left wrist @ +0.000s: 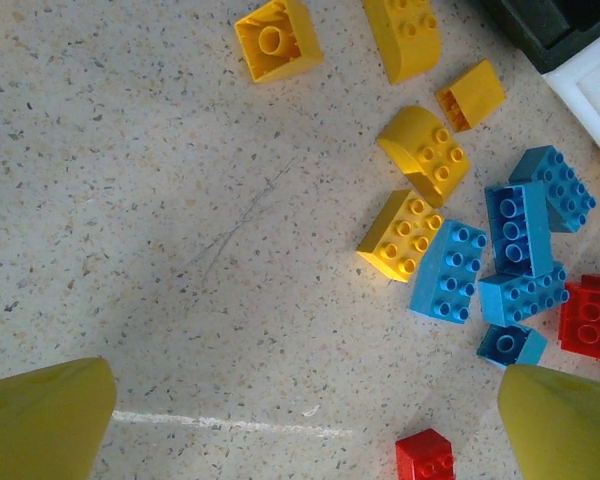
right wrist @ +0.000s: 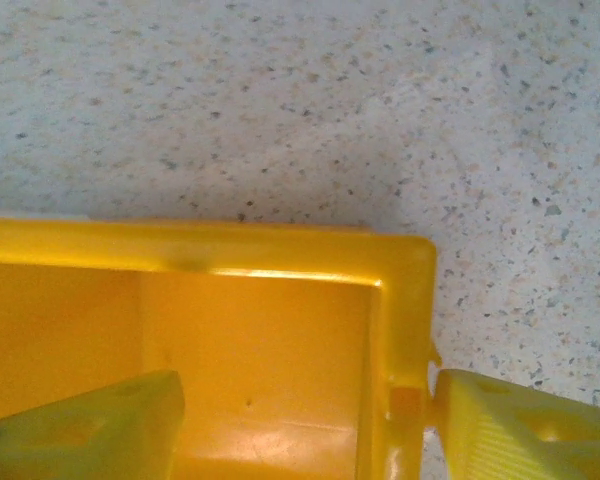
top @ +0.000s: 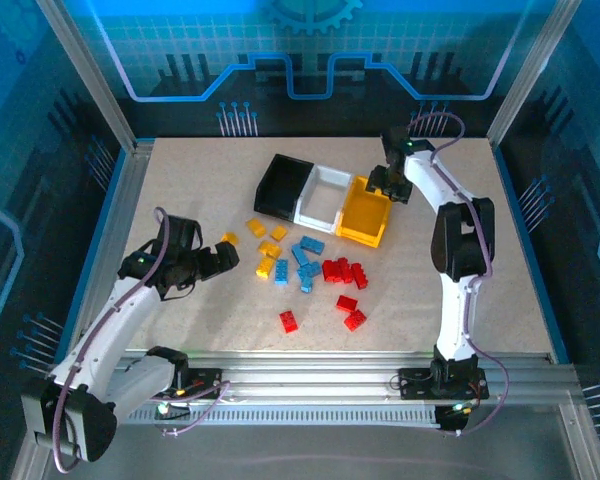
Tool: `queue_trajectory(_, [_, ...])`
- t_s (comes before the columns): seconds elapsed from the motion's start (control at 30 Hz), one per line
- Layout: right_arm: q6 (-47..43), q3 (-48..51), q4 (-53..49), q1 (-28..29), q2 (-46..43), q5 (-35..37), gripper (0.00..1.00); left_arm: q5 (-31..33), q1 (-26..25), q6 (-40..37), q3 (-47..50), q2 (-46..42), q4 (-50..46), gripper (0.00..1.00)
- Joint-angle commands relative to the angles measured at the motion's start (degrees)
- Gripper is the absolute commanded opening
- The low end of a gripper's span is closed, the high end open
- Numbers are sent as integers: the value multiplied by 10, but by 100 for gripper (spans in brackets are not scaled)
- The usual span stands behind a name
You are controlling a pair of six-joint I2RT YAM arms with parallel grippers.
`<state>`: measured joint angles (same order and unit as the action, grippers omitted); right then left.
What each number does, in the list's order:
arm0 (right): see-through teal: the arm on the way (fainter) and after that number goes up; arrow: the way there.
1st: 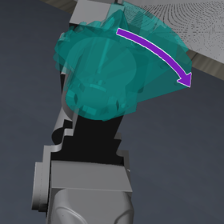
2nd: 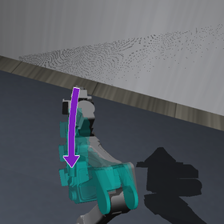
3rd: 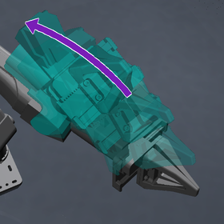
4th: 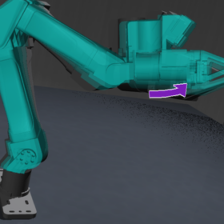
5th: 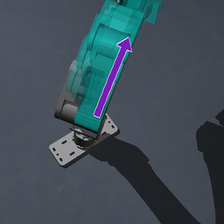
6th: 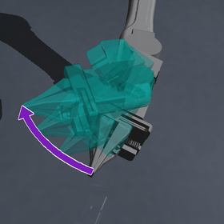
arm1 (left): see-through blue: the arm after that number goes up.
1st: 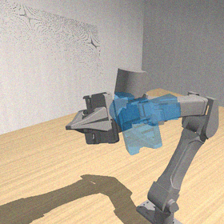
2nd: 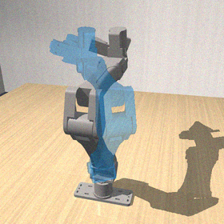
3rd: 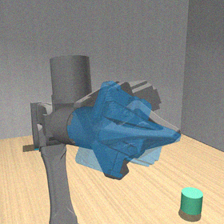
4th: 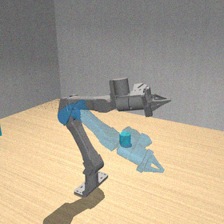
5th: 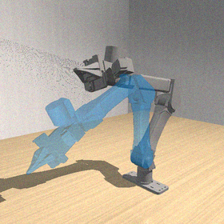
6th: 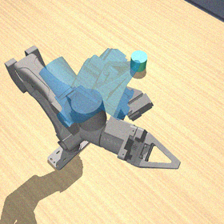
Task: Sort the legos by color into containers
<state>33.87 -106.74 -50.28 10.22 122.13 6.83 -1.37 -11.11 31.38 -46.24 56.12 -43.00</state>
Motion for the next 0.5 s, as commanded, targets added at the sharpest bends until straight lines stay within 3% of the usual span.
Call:
queue_trajectory(0.0, [-51,28,-15,17,-117,-29,73,-20,-2,-11,-17,0,14,99])
queue_trajectory(0.23, [-128,147,-122,114,-242,-66,72,-88,-3,-6,-2,17,62,99])
queue_trajectory(0.47, [-58,340,-116,282,-338,-58,68,-138,-26,-3,4,52,87,99])
